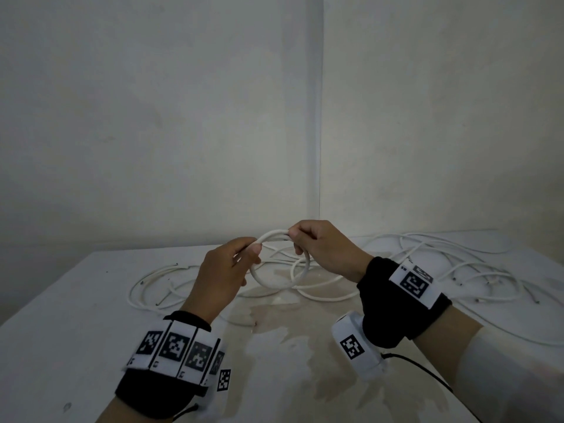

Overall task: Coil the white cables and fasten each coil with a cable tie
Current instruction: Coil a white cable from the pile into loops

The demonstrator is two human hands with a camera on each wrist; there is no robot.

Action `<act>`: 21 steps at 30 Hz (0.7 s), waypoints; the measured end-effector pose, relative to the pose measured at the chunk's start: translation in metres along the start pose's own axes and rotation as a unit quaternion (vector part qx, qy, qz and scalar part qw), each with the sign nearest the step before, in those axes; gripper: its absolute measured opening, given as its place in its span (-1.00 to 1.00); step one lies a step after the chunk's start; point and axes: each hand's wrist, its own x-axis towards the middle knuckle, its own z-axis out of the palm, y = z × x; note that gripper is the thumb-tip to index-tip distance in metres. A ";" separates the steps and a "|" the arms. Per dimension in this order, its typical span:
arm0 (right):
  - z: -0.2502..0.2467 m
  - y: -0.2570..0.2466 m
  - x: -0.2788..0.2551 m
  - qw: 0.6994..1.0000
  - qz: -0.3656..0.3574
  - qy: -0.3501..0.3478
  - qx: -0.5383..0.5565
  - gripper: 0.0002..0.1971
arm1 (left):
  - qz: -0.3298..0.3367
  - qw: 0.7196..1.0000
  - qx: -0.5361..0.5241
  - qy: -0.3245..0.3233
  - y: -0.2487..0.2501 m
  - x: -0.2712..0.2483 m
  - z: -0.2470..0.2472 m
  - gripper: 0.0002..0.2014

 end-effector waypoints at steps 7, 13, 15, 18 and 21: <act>0.002 0.006 0.001 0.998 0.008 0.027 -0.058 -0.74 | -0.007 0.999 0.013 0.033 0.000 0.001 0.002 -0.90; 0.002 0.006 -0.002 0.999 0.021 0.017 0.026 -0.77 | 0.000 0.996 0.048 0.080 0.000 0.005 -0.001 -0.82; 0.003 0.005 -0.003 0.997 0.038 0.016 0.070 -0.80 | -0.005 0.993 0.053 0.102 0.000 0.004 0.000 -0.75; 0.005 0.005 -0.004 0.994 0.057 0.006 0.091 -0.80 | -0.009 0.993 0.057 0.099 0.000 0.002 0.002 -0.73; 0.006 0.004 -0.004 0.993 0.070 0.006 0.096 -0.79 | -0.016 0.995 0.062 0.079 -0.004 0.002 0.003 -0.75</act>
